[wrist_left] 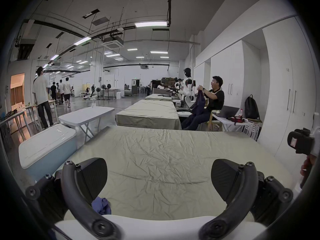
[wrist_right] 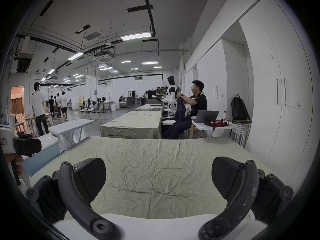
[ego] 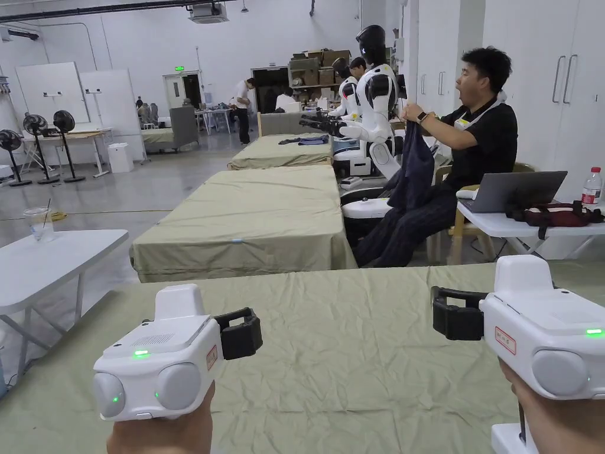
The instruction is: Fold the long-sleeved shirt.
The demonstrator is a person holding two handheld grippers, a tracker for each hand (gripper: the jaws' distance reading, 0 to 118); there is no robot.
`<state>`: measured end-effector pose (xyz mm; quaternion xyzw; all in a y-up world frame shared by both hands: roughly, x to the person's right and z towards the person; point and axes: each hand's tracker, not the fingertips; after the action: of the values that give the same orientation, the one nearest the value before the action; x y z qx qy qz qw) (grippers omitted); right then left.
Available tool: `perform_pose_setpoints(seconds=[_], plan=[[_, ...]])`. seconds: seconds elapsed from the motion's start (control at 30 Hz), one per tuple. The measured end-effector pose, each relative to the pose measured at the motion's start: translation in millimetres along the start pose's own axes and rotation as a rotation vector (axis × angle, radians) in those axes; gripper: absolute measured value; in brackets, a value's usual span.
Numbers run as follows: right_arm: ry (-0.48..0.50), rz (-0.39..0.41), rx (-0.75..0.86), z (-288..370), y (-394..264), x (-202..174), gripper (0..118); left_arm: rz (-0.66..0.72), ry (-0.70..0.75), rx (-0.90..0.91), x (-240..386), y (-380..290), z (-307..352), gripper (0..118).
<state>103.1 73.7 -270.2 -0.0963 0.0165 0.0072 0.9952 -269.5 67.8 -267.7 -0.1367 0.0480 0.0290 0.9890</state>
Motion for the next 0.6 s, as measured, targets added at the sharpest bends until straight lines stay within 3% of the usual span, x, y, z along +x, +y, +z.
perform_pose_setpoints(seconds=[0.6], plan=[[0.001,0.005,0.001,-1.0,1.8,-0.7,118,-0.019,-0.002,-0.008,0.2,3.1,-0.4,118]])
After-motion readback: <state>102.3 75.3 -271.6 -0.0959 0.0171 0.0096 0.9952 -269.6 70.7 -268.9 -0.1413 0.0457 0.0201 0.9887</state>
